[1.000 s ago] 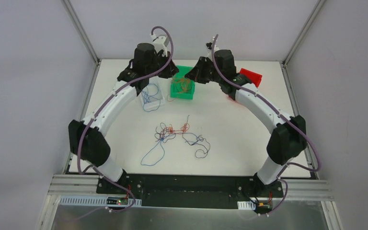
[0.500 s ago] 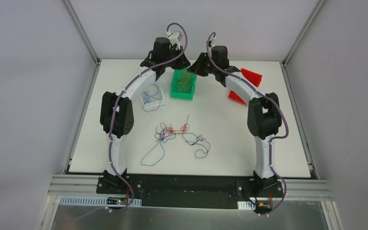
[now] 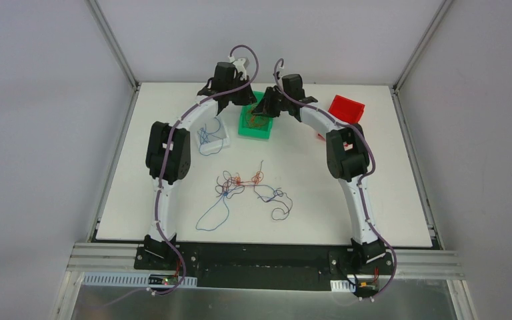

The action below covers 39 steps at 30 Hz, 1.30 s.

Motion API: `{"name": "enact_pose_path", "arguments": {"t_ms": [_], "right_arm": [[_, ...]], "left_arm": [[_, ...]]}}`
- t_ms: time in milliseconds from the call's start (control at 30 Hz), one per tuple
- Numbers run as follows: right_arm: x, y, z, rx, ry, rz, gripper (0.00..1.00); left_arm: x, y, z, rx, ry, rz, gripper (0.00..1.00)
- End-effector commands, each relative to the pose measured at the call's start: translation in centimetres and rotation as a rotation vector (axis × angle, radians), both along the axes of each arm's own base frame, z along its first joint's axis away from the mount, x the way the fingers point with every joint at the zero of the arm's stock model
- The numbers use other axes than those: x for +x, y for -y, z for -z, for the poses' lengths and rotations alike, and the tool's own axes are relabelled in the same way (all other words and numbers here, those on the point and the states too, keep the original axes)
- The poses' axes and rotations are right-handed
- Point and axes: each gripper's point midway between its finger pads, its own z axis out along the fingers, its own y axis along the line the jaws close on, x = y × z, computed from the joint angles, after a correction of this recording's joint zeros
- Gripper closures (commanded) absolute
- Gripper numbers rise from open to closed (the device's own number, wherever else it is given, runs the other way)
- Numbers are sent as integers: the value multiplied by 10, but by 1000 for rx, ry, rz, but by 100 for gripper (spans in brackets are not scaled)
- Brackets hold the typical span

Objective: Untangle the cables

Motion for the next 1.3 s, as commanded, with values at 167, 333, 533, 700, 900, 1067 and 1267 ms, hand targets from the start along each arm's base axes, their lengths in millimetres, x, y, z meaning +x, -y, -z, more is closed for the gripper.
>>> {"name": "enact_pose_path", "arguments": {"t_ms": [167,333,533,700,900,1067,1267], "right_arm": [[-7,26,-95,-53,224,57,68],[-21,43,-133,-81,271,99,54],[-53,78,-146,-141,312,162,41],[-88,113,-166,-143,351,226,38],[-133,143,-158,-147,350,296,36],[-166,148,-144,-104,337,276,35],[-193,142,-122,-58,333,251,34]], "left_arm": [[7,1,-10,-6,17,18,84],[2,6,-15,-36,-6,24,80],[-10,24,3,-34,-89,54,72],[-24,30,3,9,-137,63,61],[-68,-15,-21,120,-100,-19,43],[-133,-43,-52,138,-66,-24,45],[-200,-91,-42,188,-40,-146,39]]}}
